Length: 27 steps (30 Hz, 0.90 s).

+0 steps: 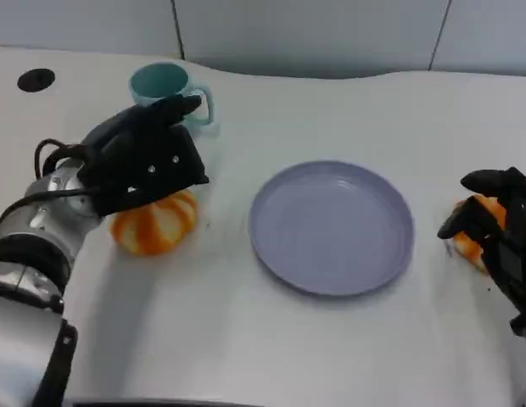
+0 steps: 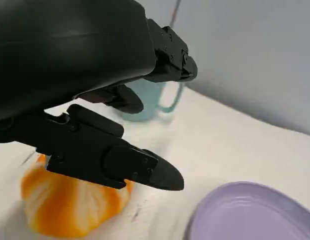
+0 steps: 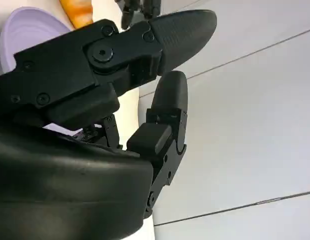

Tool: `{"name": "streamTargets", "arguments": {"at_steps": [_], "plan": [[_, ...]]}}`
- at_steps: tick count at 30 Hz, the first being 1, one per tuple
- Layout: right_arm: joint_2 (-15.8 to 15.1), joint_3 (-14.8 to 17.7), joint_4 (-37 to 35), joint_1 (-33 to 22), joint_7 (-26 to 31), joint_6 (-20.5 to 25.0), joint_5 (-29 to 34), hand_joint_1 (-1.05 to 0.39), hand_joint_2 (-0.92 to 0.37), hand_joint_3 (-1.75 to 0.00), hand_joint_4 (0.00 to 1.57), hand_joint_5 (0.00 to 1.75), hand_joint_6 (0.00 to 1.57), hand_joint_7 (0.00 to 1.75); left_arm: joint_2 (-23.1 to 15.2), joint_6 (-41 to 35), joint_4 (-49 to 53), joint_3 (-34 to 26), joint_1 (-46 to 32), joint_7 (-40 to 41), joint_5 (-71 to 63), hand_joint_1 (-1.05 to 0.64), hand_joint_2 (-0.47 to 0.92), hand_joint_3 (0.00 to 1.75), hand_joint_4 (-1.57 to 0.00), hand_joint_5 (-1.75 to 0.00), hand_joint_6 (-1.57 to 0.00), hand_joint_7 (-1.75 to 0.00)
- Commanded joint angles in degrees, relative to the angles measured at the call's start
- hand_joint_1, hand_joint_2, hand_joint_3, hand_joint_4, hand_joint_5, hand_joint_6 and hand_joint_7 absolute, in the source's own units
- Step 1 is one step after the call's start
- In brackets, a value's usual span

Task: Grasp the bread from the table and place it into the plate.

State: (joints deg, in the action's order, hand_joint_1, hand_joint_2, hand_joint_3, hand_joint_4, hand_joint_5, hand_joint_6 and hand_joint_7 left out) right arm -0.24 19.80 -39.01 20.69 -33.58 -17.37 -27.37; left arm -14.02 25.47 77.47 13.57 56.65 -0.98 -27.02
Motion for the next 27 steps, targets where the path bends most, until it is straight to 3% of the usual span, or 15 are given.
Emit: {"name": "streamTargets", "arguments": {"at_steps": [1,8,18,27], "plan": [[-1.0,0.4,0.0,0.1,-0.5,-0.2,-0.5,-0.54,-0.92,-0.1,0.63,1.69,0.81,0.88,-0.2,-2.6,0.6,1.0,-1.4,2.4,-1.1,-0.64,0.92,0.05,-0.42,-0.11,-0.46,0.0],[-0.9,0.3,0.4,-0.1,0.0,-0.2,-0.2,-0.55,-0.92,-0.09,0.63,1.69,0.81,0.87,-0.9,-6.4,1.0,4.7,-1.2,4.0,-5.0,-0.72,0.92,0.11,-0.42,-0.09,-0.44,0.0],[-0.7,0.2,0.9,-0.2,0.1,-0.5,-0.3,-0.55,-0.92,-0.09,0.61,1.71,0.8,0.89,-0.7,-13.3,1.6,8.4,-0.1,-3.1,-8.2,-0.77,0.92,0.17,-0.31,-0.02,-0.29,0.0],[-0.8,0.3,1.0,-0.2,-0.1,-0.1,-0.5,-0.55,-0.92,-0.08,0.63,1.69,0.79,0.91,0.2,-16.6,1.6,7.5,0.2,-8.9,-6.9,-0.78,0.92,0.19,-0.25,0.0,-0.23,0.0]]}}
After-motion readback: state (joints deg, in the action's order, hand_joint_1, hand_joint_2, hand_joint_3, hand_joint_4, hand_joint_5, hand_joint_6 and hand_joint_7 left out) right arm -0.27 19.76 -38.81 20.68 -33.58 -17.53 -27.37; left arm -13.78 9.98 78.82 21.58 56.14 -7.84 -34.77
